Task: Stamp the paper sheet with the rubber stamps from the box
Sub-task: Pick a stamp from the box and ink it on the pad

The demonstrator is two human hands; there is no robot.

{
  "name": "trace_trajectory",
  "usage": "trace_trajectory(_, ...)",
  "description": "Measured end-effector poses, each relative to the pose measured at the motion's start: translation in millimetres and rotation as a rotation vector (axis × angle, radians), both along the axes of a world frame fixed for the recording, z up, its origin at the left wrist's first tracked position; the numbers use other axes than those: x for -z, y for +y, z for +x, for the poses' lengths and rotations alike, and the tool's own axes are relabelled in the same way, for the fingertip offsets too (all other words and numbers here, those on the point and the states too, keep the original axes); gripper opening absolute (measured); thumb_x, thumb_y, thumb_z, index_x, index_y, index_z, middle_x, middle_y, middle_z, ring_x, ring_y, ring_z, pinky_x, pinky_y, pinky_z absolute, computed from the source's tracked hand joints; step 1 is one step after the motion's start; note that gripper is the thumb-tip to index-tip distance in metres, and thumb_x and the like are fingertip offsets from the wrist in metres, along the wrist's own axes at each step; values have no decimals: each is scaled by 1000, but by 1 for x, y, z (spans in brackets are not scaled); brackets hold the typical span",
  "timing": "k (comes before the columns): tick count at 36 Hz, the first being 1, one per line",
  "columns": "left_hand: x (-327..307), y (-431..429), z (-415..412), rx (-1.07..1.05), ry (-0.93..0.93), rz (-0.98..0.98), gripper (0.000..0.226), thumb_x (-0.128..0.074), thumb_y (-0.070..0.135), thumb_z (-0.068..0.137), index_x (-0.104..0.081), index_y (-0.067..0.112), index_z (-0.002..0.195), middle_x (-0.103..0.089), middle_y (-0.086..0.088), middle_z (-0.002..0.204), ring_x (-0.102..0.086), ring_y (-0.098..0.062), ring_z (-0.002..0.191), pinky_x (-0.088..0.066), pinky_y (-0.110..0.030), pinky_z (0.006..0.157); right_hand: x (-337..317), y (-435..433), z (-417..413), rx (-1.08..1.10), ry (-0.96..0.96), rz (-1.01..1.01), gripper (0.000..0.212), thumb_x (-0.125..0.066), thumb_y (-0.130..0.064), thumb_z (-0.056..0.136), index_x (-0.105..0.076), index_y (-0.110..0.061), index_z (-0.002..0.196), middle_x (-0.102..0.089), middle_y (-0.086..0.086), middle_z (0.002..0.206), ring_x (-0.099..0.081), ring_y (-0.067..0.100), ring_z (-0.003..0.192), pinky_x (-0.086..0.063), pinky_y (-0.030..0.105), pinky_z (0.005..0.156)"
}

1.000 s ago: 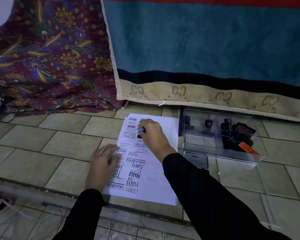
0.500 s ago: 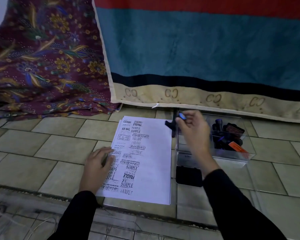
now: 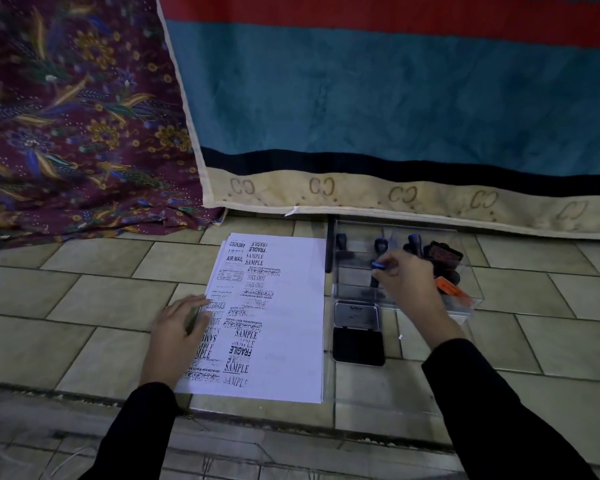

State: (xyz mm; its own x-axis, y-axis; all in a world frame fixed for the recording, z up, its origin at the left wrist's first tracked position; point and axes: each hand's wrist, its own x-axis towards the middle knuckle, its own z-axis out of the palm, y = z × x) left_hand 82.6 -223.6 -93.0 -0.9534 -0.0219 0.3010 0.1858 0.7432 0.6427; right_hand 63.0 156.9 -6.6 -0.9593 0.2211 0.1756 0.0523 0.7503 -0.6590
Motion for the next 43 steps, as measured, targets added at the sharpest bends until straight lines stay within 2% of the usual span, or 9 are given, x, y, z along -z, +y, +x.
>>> trace_trajectory(3, 0, -1, 0, 12, 8, 0, 21, -65, 20, 93, -70, 15, 113, -64, 4, 119, -55, -19, 114, -41, -40, 104, 5, -5, -12, -29, -89, 99, 8, -71, -11, 79, -65, -8, 83, -67, 10, 82, -63, 22, 76, -49, 28, 70)
trace_trajectory(10, -3, 2, 0, 7, 10, 19, 28, -59, 29, 89, -71, 13, 109, -65, 4, 115, -56, -11, 108, -40, -30, 100, 1, -5, -36, -99, -321, 270, 9, -67, -12, 83, -60, -9, 79, -65, 16, 92, -61, 28, 85, -49, 30, 67)
trace_trajectory(14, -2, 1, 0, 4, 15, 27, 22, -63, 23, 91, -71, 14, 110, -66, 2, 117, -54, -8, 109, -39, -29, 101, 1, -6, -41, -114, -382, 340, 15, -67, -10, 82, -61, -2, 93, -62, 18, 97, -60, 31, 89, -51, 33, 69)
trace_trajectory(16, -2, 1, 0, 6, 20, 27, 27, -59, 28, 89, -71, 14, 110, -66, 3, 116, -54, -8, 109, -39, -29, 101, -3, -7, -43, -119, -382, 373, 14, -66, -11, 82, -61, -1, 91, -62, 17, 92, -60, 31, 87, -51, 33, 69)
trace_trajectory(20, -3, 1, 0, 2, 14, 34, 29, -57, 30, 88, -71, 15, 109, -67, 3, 116, -57, -12, 110, -41, -32, 102, -12, -11, -53, -66, -264, 399, 25, -54, -9, 85, -49, -7, 61, -52, 10, 62, -49, 25, 55, -38, 29, 48)
trace_trajectory(26, -2, 1, 1, 2, 3, 32, 30, -57, 32, 88, -71, 17, 109, -65, 7, 115, -57, -16, 113, -42, -37, 103, -17, -24, -84, -46, -172, 325, 17, -46, -6, 89, -61, -2, 95, -62, 16, 93, -60, 31, 83, -52, 35, 67)
trace_trajectory(30, 0, -1, 0, -3, -3, 28, 27, -59, 31, 89, -71, 17, 110, -65, 7, 116, -56, -17, 115, -42, -39, 104, -7, -29, -99, -82, -270, 286, 16, -49, -11, 89, -62, -2, 94, -64, 18, 98, -60, 31, 86, -49, 33, 67)
trace_trajectory(33, 1, 0, 0, -8, -1, 22, 25, -60, 29, 90, -71, 17, 110, -64, 9, 115, -56, -17, 116, -41, -37, 104, -3, -31, -106, -112, -308, 279, 21, -53, -17, 89, -62, -3, 102, -63, 17, 105, -59, 33, 95, -52, 36, 77)
trace_trajectory(43, 0, 0, -1, -3, -13, 38, 30, -58, 32, 88, -71, 18, 110, -63, 12, 115, -54, -13, 117, -39, -32, 104, 2, -38, -110, -54, -274, 229, 20, -64, -21, 85, -61, -3, 93, -64, 17, 96, -61, 32, 91, -46, 32, 71)
